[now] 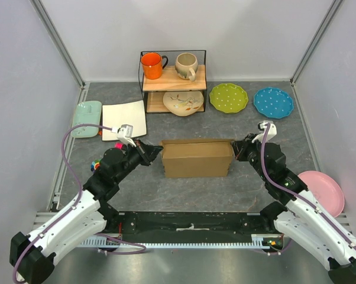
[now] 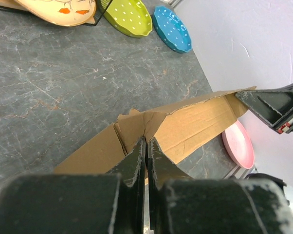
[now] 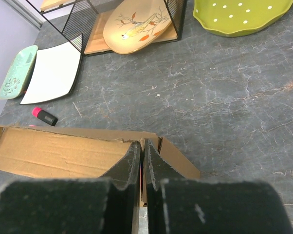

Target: Fold the paper box

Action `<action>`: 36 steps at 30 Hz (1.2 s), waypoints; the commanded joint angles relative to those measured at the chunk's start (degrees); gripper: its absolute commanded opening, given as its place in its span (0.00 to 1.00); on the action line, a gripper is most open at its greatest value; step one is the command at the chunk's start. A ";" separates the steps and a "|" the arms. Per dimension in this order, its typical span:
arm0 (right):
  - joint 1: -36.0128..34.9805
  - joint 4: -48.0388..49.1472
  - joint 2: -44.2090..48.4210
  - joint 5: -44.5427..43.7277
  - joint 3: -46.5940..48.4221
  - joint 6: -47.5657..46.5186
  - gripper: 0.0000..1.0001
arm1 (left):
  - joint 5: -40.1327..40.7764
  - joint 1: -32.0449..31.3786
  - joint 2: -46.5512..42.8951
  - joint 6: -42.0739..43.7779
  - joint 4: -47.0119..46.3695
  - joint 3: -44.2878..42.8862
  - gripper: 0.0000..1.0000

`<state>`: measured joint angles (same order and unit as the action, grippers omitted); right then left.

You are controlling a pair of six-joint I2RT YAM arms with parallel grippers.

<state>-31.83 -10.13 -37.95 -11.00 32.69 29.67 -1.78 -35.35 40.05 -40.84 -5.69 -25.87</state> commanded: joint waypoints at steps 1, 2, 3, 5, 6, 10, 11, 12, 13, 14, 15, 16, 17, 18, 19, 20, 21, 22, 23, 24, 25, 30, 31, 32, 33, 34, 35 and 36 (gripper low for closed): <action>-0.86 -7.97 -0.63 2.74 -2.80 -0.84 0.00 | 0.20 -0.68 -1.03 8.31 3.06 3.28 0.04; -0.86 -7.97 -0.63 2.57 -2.80 -0.93 0.00 | 0.46 -0.59 -1.38 9.02 2.97 3.63 0.04; -0.86 -7.97 -0.63 2.65 -2.98 -0.93 0.00 | 0.46 -0.68 -1.73 9.81 2.71 3.81 0.03; -0.95 -7.89 -0.63 2.57 -3.07 -1.02 0.00 | 0.55 -0.68 -1.91 10.17 2.09 4.24 0.03; -0.95 -7.89 -0.72 2.57 -3.15 -1.02 0.00 | 0.55 -0.86 -1.91 10.34 1.83 4.33 0.03; -0.86 -7.27 -0.54 2.57 -4.12 -0.84 0.00 | 0.55 -2.69 -0.60 10.95 -0.63 5.65 0.03; -0.86 -7.18 -0.54 2.57 -4.30 -0.76 0.00 | 1.16 -3.49 -0.24 11.39 -1.07 6.09 0.03; -0.86 -7.10 -0.45 2.57 -4.91 -0.67 0.00 | 3.08 -4.36 0.11 12.53 -1.60 6.35 0.03; -0.95 -6.83 -0.37 2.57 -5.17 -0.49 0.00 | 4.23 -6.64 0.72 13.06 -1.86 6.70 0.03; -0.95 -6.75 -0.19 2.65 -5.53 -0.40 0.00 | 5.37 -7.79 0.99 13.50 -2.39 7.06 0.03; -0.95 -6.66 0.25 2.66 -6.05 -0.32 0.00 | 7.21 -8.84 1.08 14.20 -3.52 7.41 0.03; -1.04 -6.57 0.25 2.57 -6.23 -0.14 0.00 | 8.10 -10.51 1.34 14.30 -4.14 7.85 0.03; -0.95 -6.57 0.34 2.57 -6.32 -0.23 0.00 | 8.81 -11.13 1.69 14.21 -4.50 8.46 0.03; -1.04 -6.66 0.51 2.48 -6.32 -0.14 0.00 | 10.03 -11.58 1.96 14.21 -4.68 8.64 0.04; -1.04 -6.83 0.51 2.48 -6.32 -0.14 0.00 | 10.65 -12.19 1.96 14.21 -4.50 8.73 0.04; -1.04 -6.92 0.60 2.39 -6.23 -0.14 0.00 | 11.18 -12.46 1.78 14.21 -4.41 9.08 0.04; -1.04 -7.01 0.78 2.39 -6.06 -0.05 0.00 | 11.79 -12.55 1.17 13.86 -4.41 9.34 0.05; -1.04 -7.09 0.86 2.48 -5.97 -0.14 0.00 | 12.06 -12.63 0.82 13.86 -4.24 9.78 0.05; -1.04 -7.10 0.86 2.57 -5.88 -0.05 0.00 | 12.33 -12.55 0.47 13.68 -4.06 9.96 0.05; -0.95 -7.18 0.95 2.57 -5.53 0.04 0.01 | 12.76 -12.63 -0.49 13.68 -3.80 10.05 0.05; -1.04 -7.44 1.04 2.48 -5.35 0.21 0.05 | 12.94 -12.63 -0.85 13.86 -3.54 9.87 0.05; -1.12 -8.24 2.35 0.55 -2.02 1.00 0.44 | 13.38 -12.55 -1.73 15.08 -1.43 8.03 0.07; -1.04 -8.67 2.45 -0.50 -1.40 0.83 0.46 | 13.38 -12.55 -1.56 15.26 -1.25 7.33 0.07; -1.04 -8.68 2.53 -1.03 -0.18 0.57 0.48 | 13.38 -12.55 -1.47 15.44 -0.90 6.97 0.08; -1.04 -8.85 2.45 -1.30 0.44 0.30 0.49 | 13.38 -12.55 -1.38 15.53 -0.90 6.80 0.08; -1.04 -9.11 2.27 -1.56 0.97 -0.40 0.49 | 13.21 -12.55 -1.12 15.61 -0.90 6.36 0.08; -1.04 -9.20 2.01 -1.91 1.93 -0.75 0.49 | 13.12 -12.55 -0.86 15.62 -0.90 6.09 0.08; -1.04 -9.21 1.75 -2.00 2.29 -0.93 0.49 | 13.03 -12.55 -0.59 15.62 -0.81 5.92 0.07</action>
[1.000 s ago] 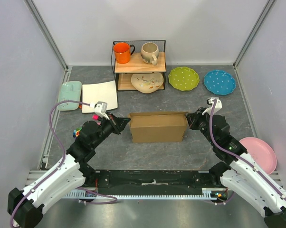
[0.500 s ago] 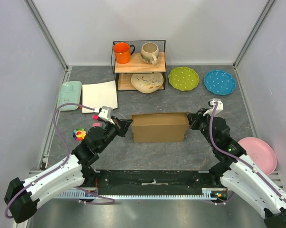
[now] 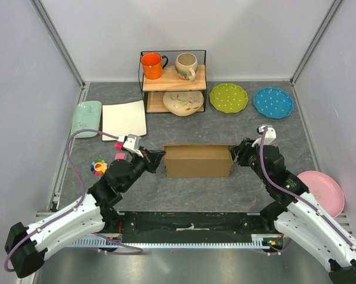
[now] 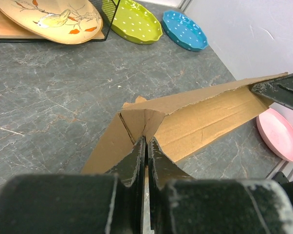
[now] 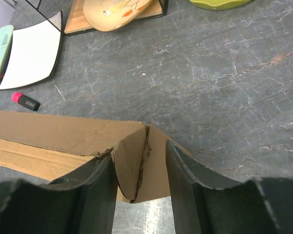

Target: Fold the paper box

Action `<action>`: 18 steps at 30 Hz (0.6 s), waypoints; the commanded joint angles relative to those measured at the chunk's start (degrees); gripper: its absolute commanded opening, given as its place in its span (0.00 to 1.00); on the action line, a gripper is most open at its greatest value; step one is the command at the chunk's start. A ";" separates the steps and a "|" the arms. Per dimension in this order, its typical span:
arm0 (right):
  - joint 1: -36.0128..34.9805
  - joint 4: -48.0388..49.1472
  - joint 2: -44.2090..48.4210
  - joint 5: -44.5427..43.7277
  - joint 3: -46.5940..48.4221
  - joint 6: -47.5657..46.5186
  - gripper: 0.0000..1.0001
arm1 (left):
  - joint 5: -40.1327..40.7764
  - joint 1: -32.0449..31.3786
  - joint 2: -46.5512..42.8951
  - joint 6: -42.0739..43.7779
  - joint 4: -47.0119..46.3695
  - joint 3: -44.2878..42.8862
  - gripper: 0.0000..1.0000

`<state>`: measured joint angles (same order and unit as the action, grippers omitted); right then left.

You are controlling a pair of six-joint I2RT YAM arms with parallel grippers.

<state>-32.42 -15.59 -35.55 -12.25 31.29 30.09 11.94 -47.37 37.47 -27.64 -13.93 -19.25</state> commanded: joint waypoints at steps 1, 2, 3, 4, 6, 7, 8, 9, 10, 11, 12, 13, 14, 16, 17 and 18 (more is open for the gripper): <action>-0.45 -3.83 -0.83 -0.76 4.04 -1.69 0.49 | -0.69 -0.61 2.08 2.41 7.52 -1.05 0.08; -0.45 -3.92 -0.84 -0.93 4.65 -1.87 0.49 | -0.78 -0.61 2.60 2.41 7.52 -1.32 0.08; -0.45 -4.00 -0.84 -1.02 4.83 -1.87 0.49 | -0.78 -0.61 2.69 2.41 7.78 -1.41 0.08; -0.45 -3.92 -0.75 -1.02 5.10 -2.13 0.49 | -0.70 -0.53 2.87 2.41 7.96 -1.67 0.08; -0.45 -4.00 -0.22 -1.28 5.54 -2.57 0.49 | -0.43 -0.61 3.31 2.50 8.39 -2.02 0.08; -0.45 -4.18 0.13 -1.28 5.71 -2.75 0.49 | -0.34 -0.53 3.39 2.59 8.66 -2.29 0.08; -0.45 -4.09 0.39 -1.46 5.89 -3.10 0.48 | -0.26 -0.61 3.57 2.68 8.83 -2.46 0.08; -0.45 -4.09 1.09 -1.37 5.98 -3.28 0.48 | -0.26 -0.53 3.75 2.68 8.92 -2.55 0.08; -0.45 -4.09 1.36 -1.46 6.06 -3.37 0.47 | -0.08 -0.61 3.75 2.68 8.92 -2.64 0.08; -0.53 -4.18 1.80 -1.46 6.33 -3.72 0.47 | 0.09 -0.53 4.18 2.85 9.01 -2.81 0.08; -0.45 -4.53 1.97 -1.81 6.42 -3.72 0.47 | 0.27 -0.53 4.27 2.77 9.01 -3.08 0.08; -0.36 -4.71 2.24 -2.07 6.50 -3.98 0.46 | 0.45 -0.53 4.62 2.68 9.27 -3.25 0.08; -0.45 -4.79 2.85 -2.34 6.50 -4.24 0.46 | 0.62 -0.61 4.89 2.59 9.54 -3.43 0.08; -0.45 -4.88 3.47 -3.48 6.42 -4.60 0.43 | 0.62 -0.61 5.77 2.59 9.80 -3.96 0.08; -0.45 -5.06 3.56 -3.83 6.50 -4.68 0.42 | 0.62 -0.53 5.94 2.59 9.80 -4.05 0.07; -0.45 -5.06 3.38 -3.83 6.59 -5.03 0.39 | 0.62 -0.53 6.12 2.59 9.80 -4.22 0.08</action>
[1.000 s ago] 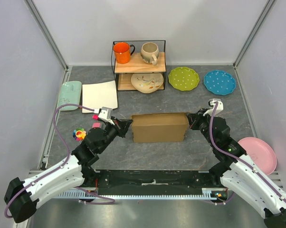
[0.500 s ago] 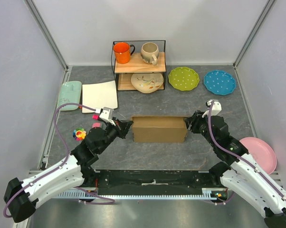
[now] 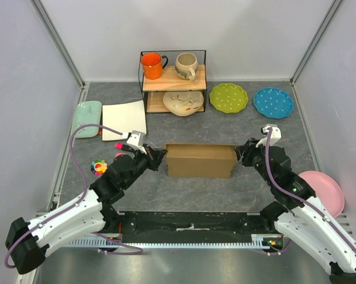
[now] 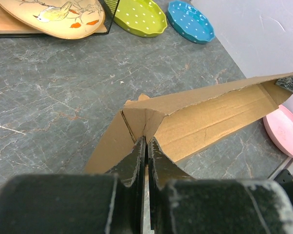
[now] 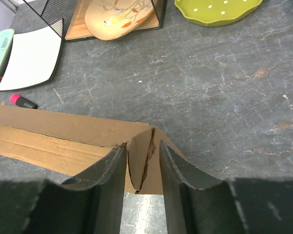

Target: Fold the paper box

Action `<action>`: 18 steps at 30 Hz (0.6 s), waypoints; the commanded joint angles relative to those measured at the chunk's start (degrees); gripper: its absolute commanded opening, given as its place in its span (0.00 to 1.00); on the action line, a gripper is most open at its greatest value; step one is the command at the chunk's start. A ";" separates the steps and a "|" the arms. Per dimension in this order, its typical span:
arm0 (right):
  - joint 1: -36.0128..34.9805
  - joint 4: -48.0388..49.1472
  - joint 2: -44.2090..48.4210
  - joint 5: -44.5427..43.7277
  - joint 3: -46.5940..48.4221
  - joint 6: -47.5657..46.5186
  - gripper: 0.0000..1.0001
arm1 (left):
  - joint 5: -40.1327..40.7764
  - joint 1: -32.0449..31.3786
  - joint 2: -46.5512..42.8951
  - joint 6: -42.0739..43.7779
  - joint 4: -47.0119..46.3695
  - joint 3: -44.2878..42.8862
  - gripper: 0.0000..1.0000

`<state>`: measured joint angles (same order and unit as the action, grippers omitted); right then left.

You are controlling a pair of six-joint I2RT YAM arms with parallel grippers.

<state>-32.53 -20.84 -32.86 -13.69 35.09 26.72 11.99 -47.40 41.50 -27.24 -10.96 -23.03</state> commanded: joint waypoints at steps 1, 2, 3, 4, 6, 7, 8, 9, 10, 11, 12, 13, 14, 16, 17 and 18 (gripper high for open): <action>-0.34 0.19 0.52 -2.48 2.96 -1.85 0.34 | 0.58 -0.50 2.19 2.20 6.83 -0.44 0.08; -0.34 0.19 0.00 -2.48 3.05 -1.93 0.31 | 0.58 -0.59 2.19 2.20 6.74 -0.44 0.08; -0.34 0.10 -0.27 -2.48 3.05 -2.02 0.27 | 0.58 -0.50 2.27 2.20 6.74 -0.53 0.08; -0.34 0.01 -0.45 -2.65 2.97 -2.02 0.21 | 0.58 -0.59 2.19 2.20 6.74 -0.53 0.08; -0.34 0.19 -0.80 -2.57 2.88 -2.02 0.15 | 0.67 -0.59 2.01 2.20 6.83 -0.53 0.08; -0.34 0.19 -0.89 -2.39 2.62 -2.02 0.10 | 0.93 -0.50 1.92 2.11 6.92 -0.53 0.08; -0.34 0.19 -0.98 -2.04 2.53 -2.02 0.07 | 0.93 -0.59 2.01 2.11 7.01 -0.53 0.08; -0.34 0.19 -1.06 -1.87 2.35 -2.02 0.04 | 1.02 -0.59 2.01 2.11 7.01 -0.62 0.07; -0.34 0.19 -1.06 -1.78 1.83 -1.67 0.00 | 1.02 -0.59 1.92 2.02 7.01 -0.53 0.08; -0.34 0.10 -0.89 -1.25 1.30 -1.15 0.00 | 1.02 -0.50 2.01 2.02 7.09 -0.53 0.08; -0.34 0.27 -0.63 -0.90 0.60 -0.45 0.00 | 1.02 -0.50 2.10 1.93 7.01 -0.44 0.08; -0.34 0.80 -0.45 -0.11 -1.50 0.17 0.00 | 1.02 -0.59 2.19 1.76 6.92 -0.35 0.08; -0.34 0.98 0.25 0.59 -2.74 2.35 0.00 | 1.11 -0.50 2.27 1.67 6.92 -0.27 0.08; -0.34 1.33 1.22 0.77 -6.50 4.73 0.00 | 1.02 -0.50 2.45 1.23 6.57 0.00 0.08; -0.34 1.42 2.27 1.03 -7.74 6.31 0.00 | 1.02 -0.59 2.45 1.06 6.57 0.09 0.08; -0.34 1.33 2.71 1.30 -8.63 7.20 0.00 | 1.02 -0.50 2.36 0.88 6.48 0.17 0.08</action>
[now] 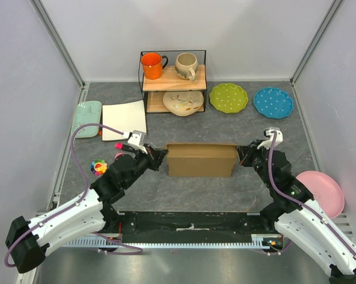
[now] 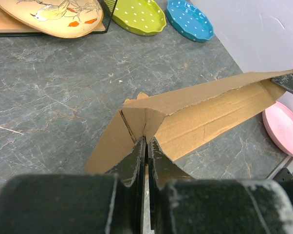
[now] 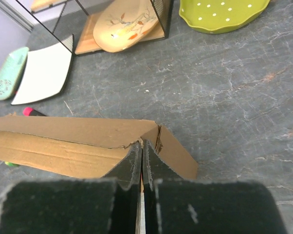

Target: Fold the paper box

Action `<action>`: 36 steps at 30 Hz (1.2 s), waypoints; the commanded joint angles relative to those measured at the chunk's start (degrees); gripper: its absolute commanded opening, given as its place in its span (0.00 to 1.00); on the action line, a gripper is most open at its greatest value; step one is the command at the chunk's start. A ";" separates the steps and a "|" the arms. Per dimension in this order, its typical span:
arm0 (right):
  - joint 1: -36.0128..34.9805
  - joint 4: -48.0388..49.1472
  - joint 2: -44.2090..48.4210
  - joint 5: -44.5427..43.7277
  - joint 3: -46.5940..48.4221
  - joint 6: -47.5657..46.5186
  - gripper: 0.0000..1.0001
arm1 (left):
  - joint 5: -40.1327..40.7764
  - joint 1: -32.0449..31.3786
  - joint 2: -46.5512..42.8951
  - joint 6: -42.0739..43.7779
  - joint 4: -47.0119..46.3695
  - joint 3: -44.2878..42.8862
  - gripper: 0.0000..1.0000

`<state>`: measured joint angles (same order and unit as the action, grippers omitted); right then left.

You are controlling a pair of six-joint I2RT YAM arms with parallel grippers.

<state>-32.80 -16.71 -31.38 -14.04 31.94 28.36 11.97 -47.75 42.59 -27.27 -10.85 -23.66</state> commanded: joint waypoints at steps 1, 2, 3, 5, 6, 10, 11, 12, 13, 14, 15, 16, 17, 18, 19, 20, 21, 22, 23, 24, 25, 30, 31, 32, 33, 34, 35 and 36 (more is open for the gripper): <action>-0.07 -2.89 1.66 1.91 -6.88 6.18 0.00 | 1.22 -0.15 1.18 0.81 6.37 0.81 0.08; -0.07 -3.06 2.36 1.91 -7.33 6.79 0.00 | 1.39 -0.15 1.27 0.72 6.37 0.81 0.10; -0.07 -3.50 2.55 1.74 -7.60 6.80 0.00 | 1.48 -0.24 1.01 0.72 6.37 0.63 0.12; -0.16 -3.94 2.90 1.21 -7.42 6.88 0.00 | 1.66 -0.24 0.92 0.55 7.16 0.02 0.18; -0.16 -4.29 2.73 1.04 -7.16 6.71 0.00 | 1.57 -0.15 0.66 0.63 7.42 -0.68 0.20; -0.07 -5.17 1.41 0.51 -5.67 6.36 0.00 | 0.52 -0.15 -0.31 1.16 10.32 -3.40 0.32; 0.01 -5.35 1.14 0.42 -5.49 6.36 0.00 | 0.17 -0.15 -0.66 1.42 11.89 -4.54 0.36; -0.07 -5.35 1.14 0.33 -5.40 6.36 0.00 | 0.08 -0.15 -1.27 1.77 12.43 -5.07 0.37; -0.16 -5.35 1.23 0.33 -5.14 6.36 0.00 | 0.16 -0.24 -2.24 2.13 12.87 -5.52 0.39; -0.16 -5.44 1.23 0.16 -5.05 6.36 0.00 | 0.25 -0.15 -2.94 2.39 13.66 -6.30 0.41; 0.01 -5.53 1.32 0.16 -4.96 6.27 0.00 | 0.42 -0.15 -3.56 2.57 13.84 -6.48 0.42; -0.07 -5.44 1.23 0.16 -4.79 6.27 0.00 | 0.86 -0.24 -4.09 3.00 13.84 -6.75 0.43; -0.07 -5.44 1.14 0.07 -4.70 6.27 0.00 | 0.95 -0.24 -5.22 3.44 13.75 -7.10 0.44; -0.07 -5.44 1.14 0.07 -4.61 6.18 0.00 | 1.04 -0.15 -5.50 3.80 13.58 -7.36 0.45; -0.07 -5.35 0.88 0.16 -4.44 6.18 0.00 | 1.48 -0.15 -5.59 4.67 13.40 -7.54 0.46; -0.07 -5.35 0.79 0.16 -4.35 6.18 0.00 | 1.65 -0.15 -5.33 5.29 13.31 -8.06 0.47; 0.01 -5.35 0.62 0.16 -4.35 6.09 0.00 | 1.83 -0.07 -4.89 6.16 13.14 -8.33 0.47; -0.07 -5.26 0.53 0.07 -4.17 6.01 0.00 | 2.01 -0.07 -4.36 6.52 13.14 -8.77 0.48; -0.07 -5.35 0.53 0.07 -4.08 5.74 0.00 | 1.92 -0.07 -3.05 6.70 13.14 -9.47 0.48; -0.07 -5.26 0.44 0.07 -3.91 5.66 0.00 | 1.75 -0.07 -2.52 7.14 12.88 -9.82 0.48; -0.16 -5.26 0.35 0.16 -3.91 5.65 0.00 | 1.57 -0.07 -1.90 7.31 12.61 -10.09 0.48; -0.07 -5.26 0.09 0.51 -3.99 5.65 0.00 | 1.92 -0.07 1.44 8.89 11.12 -11.49 0.47; -0.07 -5.26 0.26 0.42 -4.17 5.65 0.00 | 2.70 0.02 1.88 9.07 11.03 -11.76 0.46; -0.07 -5.26 0.35 0.42 -4.26 5.57 0.00 | 2.89 0.11 2.23 9.25 11.03 -12.28 0.45; -0.07 -5.18 0.44 0.42 -4.35 5.48 0.00 | 2.89 0.20 3.11 9.77 11.03 -12.64 0.45; -0.07 -5.26 0.53 0.33 -4.35 5.48 0.00 | 2.89 0.28 3.38 9.95 11.29 -13.25 0.44; -0.07 -5.18 0.53 0.42 -4.35 5.57 0.00 | 2.97 0.29 3.55 10.13 11.38 -13.43 0.44; -0.16 -5.26 0.44 0.51 -4.35 5.48 0.00 | 3.15 0.29 3.64 10.21 11.38 -13.60 0.43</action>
<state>-32.69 -13.02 -29.58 -15.09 28.64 33.85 13.26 -47.68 45.80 -20.51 2.52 -33.82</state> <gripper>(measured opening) 0.010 0.441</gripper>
